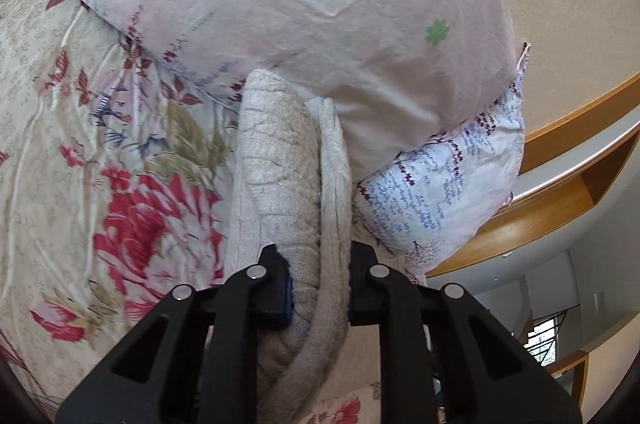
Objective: Fold small clothes
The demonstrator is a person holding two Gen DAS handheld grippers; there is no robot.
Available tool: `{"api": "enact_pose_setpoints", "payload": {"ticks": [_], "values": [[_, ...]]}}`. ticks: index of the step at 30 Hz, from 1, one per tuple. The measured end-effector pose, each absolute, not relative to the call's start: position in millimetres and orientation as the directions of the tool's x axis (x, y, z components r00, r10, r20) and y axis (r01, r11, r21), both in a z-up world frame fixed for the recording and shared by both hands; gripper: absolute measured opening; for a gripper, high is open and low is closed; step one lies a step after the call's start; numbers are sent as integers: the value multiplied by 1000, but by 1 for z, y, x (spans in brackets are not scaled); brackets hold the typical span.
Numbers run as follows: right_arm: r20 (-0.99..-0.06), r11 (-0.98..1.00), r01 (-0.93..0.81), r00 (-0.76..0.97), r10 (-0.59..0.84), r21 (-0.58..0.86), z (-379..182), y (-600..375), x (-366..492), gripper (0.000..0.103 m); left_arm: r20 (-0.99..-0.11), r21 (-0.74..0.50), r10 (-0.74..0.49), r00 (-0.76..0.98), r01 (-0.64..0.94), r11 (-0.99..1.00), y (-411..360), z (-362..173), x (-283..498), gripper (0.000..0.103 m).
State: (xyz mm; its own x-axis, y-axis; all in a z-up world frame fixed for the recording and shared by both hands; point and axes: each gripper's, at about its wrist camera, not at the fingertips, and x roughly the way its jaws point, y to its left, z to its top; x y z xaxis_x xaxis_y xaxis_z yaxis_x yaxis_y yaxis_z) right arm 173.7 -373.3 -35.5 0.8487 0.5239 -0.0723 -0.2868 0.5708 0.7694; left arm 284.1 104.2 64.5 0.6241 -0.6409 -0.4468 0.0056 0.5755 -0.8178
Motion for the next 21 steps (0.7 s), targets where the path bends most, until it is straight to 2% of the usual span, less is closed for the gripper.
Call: {"api": "enact_pose_setpoints", "payload": {"ticks": [10,21], "values": [[-2,497,-277,872,490,822,-41,-399,167,83,-374,-872,-718,587,43,488,29,80,295,15],[3,532,-244,911,412,811,-36,-409,157,83,-324,-897,-811,487,114,427,-73,86,307,15]]}}
